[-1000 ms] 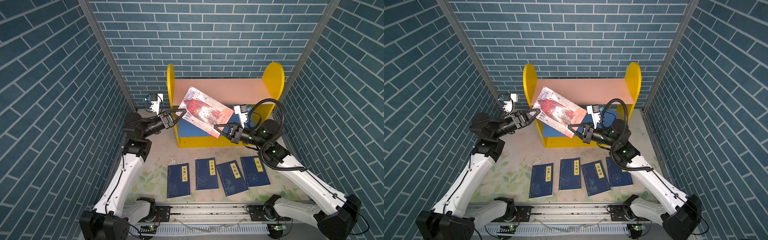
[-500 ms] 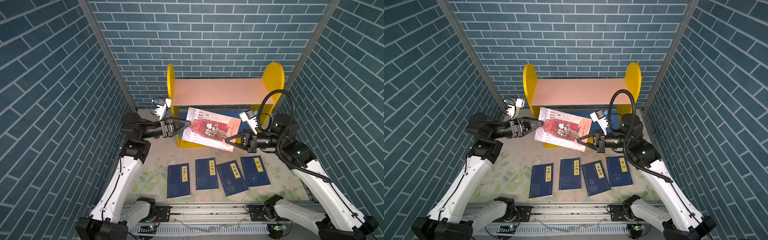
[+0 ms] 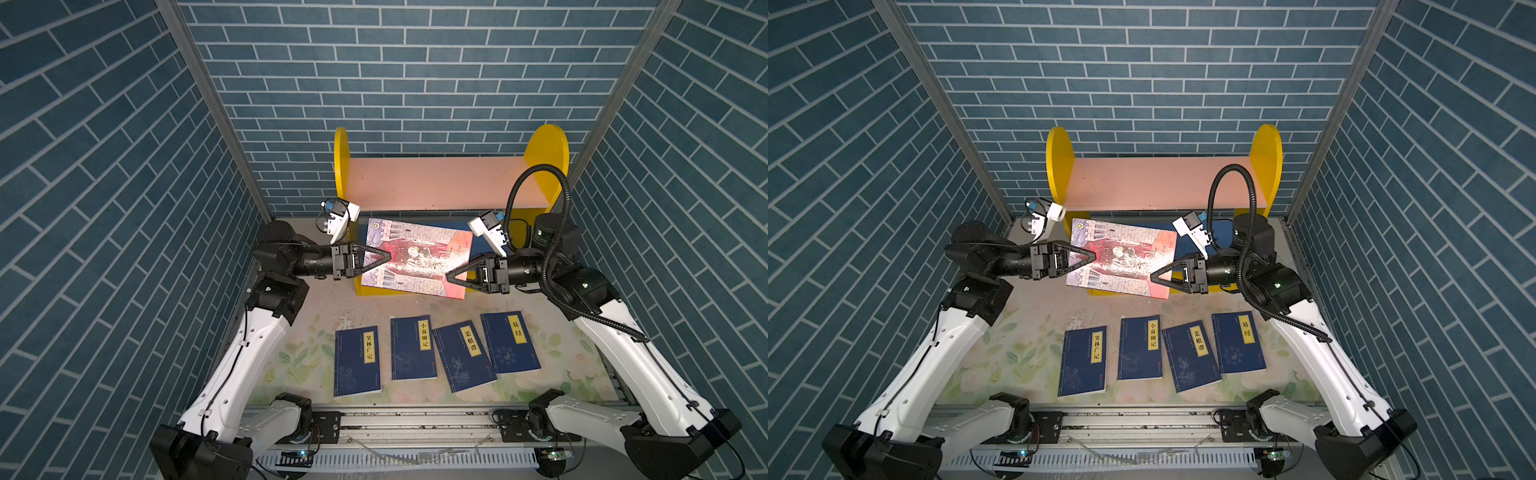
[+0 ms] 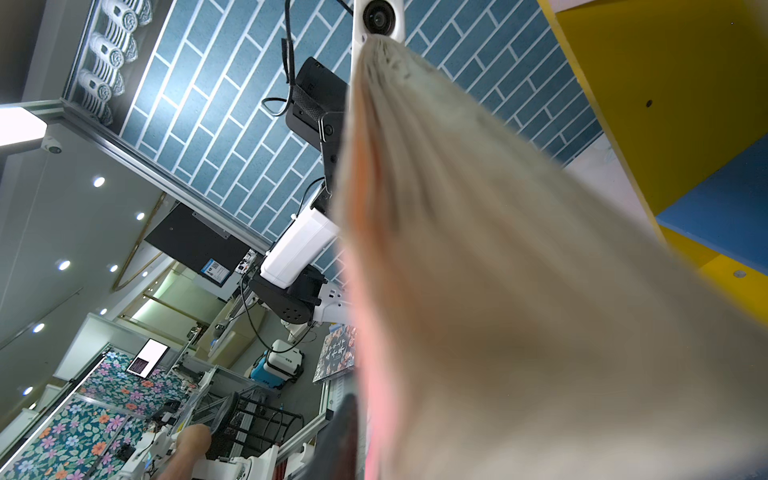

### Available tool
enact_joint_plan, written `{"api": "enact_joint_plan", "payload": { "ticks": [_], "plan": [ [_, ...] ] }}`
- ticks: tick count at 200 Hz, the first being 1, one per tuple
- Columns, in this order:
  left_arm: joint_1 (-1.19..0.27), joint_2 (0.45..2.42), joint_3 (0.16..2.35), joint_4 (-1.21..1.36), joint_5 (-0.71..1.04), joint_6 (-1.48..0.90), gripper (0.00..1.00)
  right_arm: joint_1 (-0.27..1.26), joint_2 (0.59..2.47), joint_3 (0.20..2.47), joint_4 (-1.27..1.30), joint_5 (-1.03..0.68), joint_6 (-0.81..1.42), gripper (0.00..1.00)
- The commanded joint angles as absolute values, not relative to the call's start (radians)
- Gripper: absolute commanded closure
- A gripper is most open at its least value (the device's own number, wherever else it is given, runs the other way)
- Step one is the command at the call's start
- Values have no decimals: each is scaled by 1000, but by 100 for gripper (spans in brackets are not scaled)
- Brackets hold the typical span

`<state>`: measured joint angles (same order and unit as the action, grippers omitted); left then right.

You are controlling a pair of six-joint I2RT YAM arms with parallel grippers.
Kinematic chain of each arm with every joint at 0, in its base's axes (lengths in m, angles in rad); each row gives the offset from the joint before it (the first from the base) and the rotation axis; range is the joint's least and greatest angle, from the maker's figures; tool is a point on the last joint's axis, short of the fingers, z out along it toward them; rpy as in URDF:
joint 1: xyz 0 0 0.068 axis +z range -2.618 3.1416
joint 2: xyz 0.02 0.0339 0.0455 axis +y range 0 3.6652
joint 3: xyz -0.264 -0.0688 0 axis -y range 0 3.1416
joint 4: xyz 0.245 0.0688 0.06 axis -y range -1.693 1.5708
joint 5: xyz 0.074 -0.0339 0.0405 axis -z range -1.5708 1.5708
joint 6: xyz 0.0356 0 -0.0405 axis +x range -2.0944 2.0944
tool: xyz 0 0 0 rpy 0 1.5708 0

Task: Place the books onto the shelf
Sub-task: 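Grip the paperback's other edge with the right gripper and tilt it flat, then lower the paperback onto the pink upper shelf with the right gripper while the left opens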

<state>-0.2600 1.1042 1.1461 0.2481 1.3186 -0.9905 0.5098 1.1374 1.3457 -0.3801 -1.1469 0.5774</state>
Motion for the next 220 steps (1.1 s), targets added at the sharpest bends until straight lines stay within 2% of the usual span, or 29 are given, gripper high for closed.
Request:
{"api": "enact_joint_plan", "payload": {
  "ticks": [1,52,134,187,220],
  "plan": [
    [-264,1116,1196,279,1254,-988,100,493,1118,1348,-324,-1107,589,51],
    [-261,1150,1202,464,1186,-1134,100,471,1076,1236,-76,-1082,781,48],
    [-261,1138,1173,446,1187,-1111,100,467,1101,1176,185,-1024,938,59],
    [-261,1143,1169,428,1165,-1108,100,468,1117,1166,274,-1024,1010,82],
    [-261,1144,1174,394,1146,-1070,100,468,1124,1167,306,-1031,1041,84]
  ]
}}
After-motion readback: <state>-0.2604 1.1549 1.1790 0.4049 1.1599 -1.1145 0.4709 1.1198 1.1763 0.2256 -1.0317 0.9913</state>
